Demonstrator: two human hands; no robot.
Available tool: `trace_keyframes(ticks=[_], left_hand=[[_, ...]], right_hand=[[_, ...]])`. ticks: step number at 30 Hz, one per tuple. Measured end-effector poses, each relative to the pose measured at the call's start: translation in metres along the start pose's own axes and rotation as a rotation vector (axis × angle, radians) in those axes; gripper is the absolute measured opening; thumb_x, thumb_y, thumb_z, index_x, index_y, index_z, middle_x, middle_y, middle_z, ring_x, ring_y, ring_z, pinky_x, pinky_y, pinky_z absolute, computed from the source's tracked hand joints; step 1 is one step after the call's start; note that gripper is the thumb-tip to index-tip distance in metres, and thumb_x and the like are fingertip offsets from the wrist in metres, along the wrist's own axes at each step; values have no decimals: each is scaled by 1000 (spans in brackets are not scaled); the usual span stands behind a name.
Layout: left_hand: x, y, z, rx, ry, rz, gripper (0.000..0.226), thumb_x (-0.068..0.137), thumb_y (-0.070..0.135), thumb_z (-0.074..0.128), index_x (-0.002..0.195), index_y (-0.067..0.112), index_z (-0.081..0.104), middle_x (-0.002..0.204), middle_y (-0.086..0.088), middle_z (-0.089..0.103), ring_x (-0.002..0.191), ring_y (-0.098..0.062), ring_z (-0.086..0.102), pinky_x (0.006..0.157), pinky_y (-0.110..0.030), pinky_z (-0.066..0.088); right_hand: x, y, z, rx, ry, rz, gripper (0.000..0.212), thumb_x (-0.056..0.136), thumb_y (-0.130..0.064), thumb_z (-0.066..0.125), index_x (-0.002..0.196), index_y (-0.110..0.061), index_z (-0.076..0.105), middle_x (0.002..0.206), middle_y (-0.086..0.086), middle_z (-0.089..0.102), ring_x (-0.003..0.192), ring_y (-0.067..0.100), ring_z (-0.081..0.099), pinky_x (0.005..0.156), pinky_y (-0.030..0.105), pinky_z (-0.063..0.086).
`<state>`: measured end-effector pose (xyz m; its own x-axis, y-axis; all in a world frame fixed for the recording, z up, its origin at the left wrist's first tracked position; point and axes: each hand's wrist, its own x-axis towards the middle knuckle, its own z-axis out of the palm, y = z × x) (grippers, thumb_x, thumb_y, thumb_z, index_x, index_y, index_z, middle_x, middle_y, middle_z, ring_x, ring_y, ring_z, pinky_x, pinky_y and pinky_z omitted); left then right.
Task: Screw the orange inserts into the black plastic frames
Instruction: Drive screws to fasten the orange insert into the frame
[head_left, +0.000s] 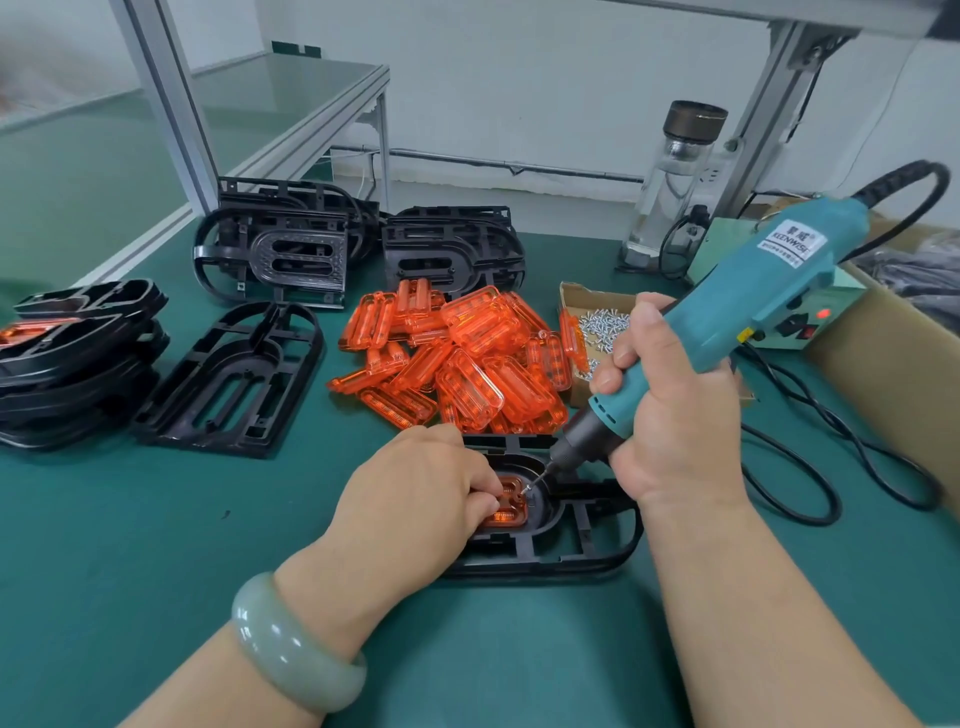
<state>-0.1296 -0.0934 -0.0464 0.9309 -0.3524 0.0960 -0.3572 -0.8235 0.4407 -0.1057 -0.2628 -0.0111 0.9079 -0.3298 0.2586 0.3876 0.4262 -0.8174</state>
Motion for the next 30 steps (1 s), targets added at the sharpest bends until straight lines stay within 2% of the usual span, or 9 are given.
trace_keyframes(ticks=[11,18,24,30], left_hand=[[1,1,-1,15,-1,7,20,90,40,55,104,38,68,93,14,48,102,-8,46,86,-31,45],[1,5,-1,108,-13,43,22,93,40,50,109,37,65,96,11,48,103,-11,48,86,-32,46],[2,5,-1,132,-6,63,24,95,39,47,111,36,65,100,10,51,103,-11,49,87,-28,45],[2,6,-1,117,4,50,22,94,38,49,108,36,66,99,11,51,102,-10,49,85,-29,46]], right_hand=[[-4,-2,10,-61,-115,16,9,84,-17,59,92,-15,55,56,-4,49,45,12,46,47,22,40],[-3,0,15,-59,-268,5,12,85,-19,57,97,-15,55,59,-4,48,44,12,45,48,21,39],[-4,2,13,12,-261,35,11,86,-19,55,97,-16,55,58,-4,47,44,10,42,47,21,39],[-3,3,14,-18,-303,20,8,86,-15,56,91,-19,58,57,-4,46,42,10,43,47,21,38]])
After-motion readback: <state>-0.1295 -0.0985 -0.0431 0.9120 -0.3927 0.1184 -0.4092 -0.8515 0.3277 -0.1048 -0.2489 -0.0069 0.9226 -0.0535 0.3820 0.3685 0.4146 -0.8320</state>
